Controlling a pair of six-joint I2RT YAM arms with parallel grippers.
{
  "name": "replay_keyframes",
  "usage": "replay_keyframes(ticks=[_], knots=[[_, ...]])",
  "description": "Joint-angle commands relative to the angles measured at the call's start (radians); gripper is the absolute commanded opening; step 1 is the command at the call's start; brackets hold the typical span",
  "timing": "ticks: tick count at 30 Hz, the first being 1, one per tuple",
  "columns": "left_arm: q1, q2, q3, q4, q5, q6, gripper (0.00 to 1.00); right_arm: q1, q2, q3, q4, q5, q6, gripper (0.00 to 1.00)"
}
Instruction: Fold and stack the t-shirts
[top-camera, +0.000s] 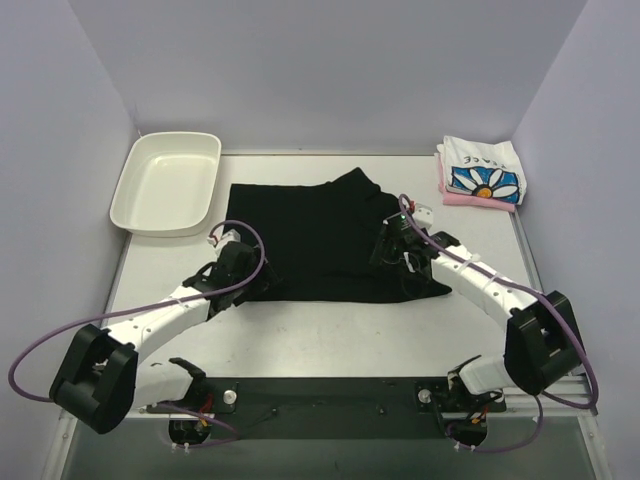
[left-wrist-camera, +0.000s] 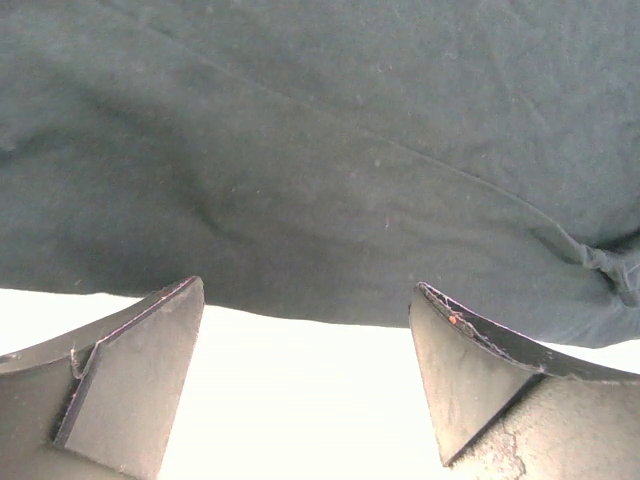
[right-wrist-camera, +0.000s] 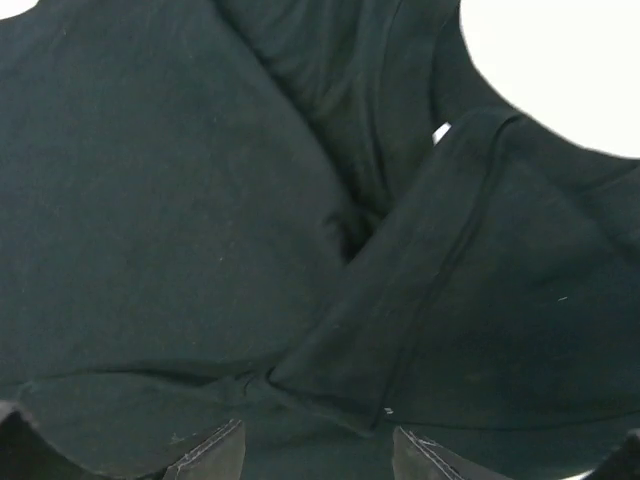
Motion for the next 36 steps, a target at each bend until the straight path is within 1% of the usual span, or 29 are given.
replay_keyframes(ticks=[1, 4, 5, 7, 11, 17, 22, 29, 36], knots=[[-0.008, -0.071, -0.002, -0.054, -0.055, -0.011, 0.94, 0.024, 0.04, -0.008, 0.041, 0.0, 0.065, 0.57], [-0.008, -0.099, 0.0, -0.074, -0.07, -0.008, 0.94, 0.032, 0.054, -0.016, 0.055, 0.007, 0.081, 0.52], [-0.008, -0.102, 0.0, -0.08, -0.071, -0.007, 0.94, 0.032, 0.057, -0.017, 0.058, 0.007, 0.085, 0.47], [-0.008, -0.111, 0.003, -0.091, -0.075, -0.006, 0.94, 0.03, 0.067, -0.02, 0.059, 0.01, 0.093, 0.42], [-0.006, -0.124, 0.0, -0.101, -0.076, -0.003, 0.94, 0.032, 0.067, -0.029, 0.059, 0.017, 0.099, 0.38], [-0.006, -0.136, 0.001, -0.111, -0.075, 0.003, 0.94, 0.032, 0.035, -0.063, 0.036, 0.05, 0.115, 0.39], [-0.006, -0.127, 0.006, -0.109, -0.071, 0.005, 0.95, 0.032, 0.02, -0.094, 0.036, 0.063, 0.125, 0.45], [-0.006, -0.118, 0.009, -0.106, -0.071, 0.005, 0.95, 0.029, 0.037, -0.102, 0.048, 0.078, 0.136, 0.44], [-0.006, -0.116, 0.007, -0.115, -0.081, 0.011, 0.95, 0.015, 0.067, -0.103, 0.071, 0.076, 0.141, 0.38]])
